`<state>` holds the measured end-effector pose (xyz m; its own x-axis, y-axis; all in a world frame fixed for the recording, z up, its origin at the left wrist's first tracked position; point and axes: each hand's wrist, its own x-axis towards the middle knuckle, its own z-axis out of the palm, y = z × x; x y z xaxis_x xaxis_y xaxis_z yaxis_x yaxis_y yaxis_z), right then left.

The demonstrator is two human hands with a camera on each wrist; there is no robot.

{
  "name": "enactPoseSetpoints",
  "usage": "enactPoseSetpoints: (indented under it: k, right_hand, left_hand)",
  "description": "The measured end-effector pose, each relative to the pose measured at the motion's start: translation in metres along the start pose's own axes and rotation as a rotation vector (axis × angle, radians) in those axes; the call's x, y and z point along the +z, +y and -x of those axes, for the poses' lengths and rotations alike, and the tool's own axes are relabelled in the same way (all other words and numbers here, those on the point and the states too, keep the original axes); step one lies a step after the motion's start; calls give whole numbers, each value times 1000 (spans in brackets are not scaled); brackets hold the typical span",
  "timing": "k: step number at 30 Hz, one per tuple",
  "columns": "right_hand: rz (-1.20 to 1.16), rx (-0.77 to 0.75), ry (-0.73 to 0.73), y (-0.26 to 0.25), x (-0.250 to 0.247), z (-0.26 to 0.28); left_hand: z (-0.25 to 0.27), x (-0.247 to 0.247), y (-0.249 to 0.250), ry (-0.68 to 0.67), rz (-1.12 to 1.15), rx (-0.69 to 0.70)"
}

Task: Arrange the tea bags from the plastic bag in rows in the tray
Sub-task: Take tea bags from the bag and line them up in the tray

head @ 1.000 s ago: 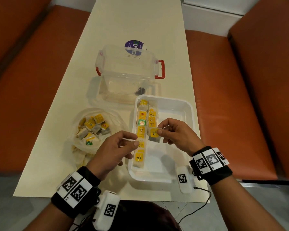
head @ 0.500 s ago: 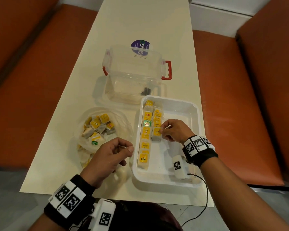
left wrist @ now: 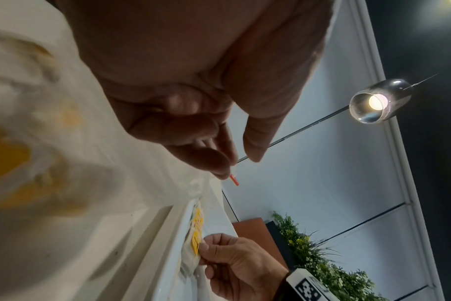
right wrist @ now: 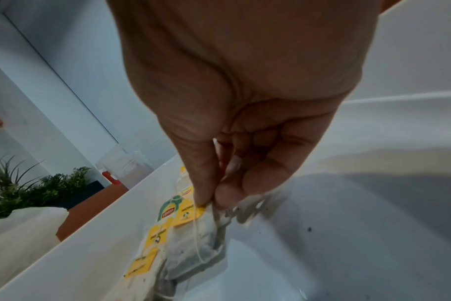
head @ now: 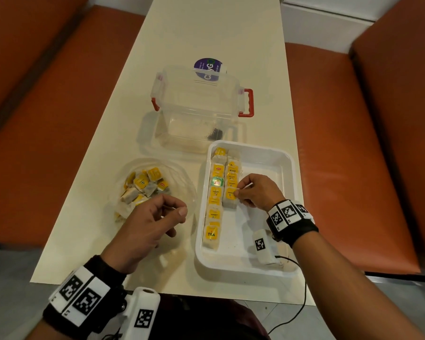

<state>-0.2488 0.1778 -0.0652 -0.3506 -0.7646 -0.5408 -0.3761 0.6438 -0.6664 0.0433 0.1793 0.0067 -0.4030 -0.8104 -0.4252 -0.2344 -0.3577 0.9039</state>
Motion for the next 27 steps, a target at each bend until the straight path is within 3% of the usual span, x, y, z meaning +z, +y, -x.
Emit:
enactPoseSetpoints:
  k: [8,15,18,22,27]
  right_hand:
    - [13,-6,17,-1,-2,-2]
    - [80,-33,46,-4,-5,0]
    - [149,-109,102,-13,-6,10]
    - [188,-247,44,-35,3,40]
    - [307,-489,-113,-60,30,77]
  left_hand:
    - [-5,-19,7,70,38,1]
    - [-12,-31,7,109,-60,48]
    - [-12,-41,4,120,-389,117]
    - [-7,-43,2,93,-918,36]
    - [1,-43,-9,46,-1056,1]
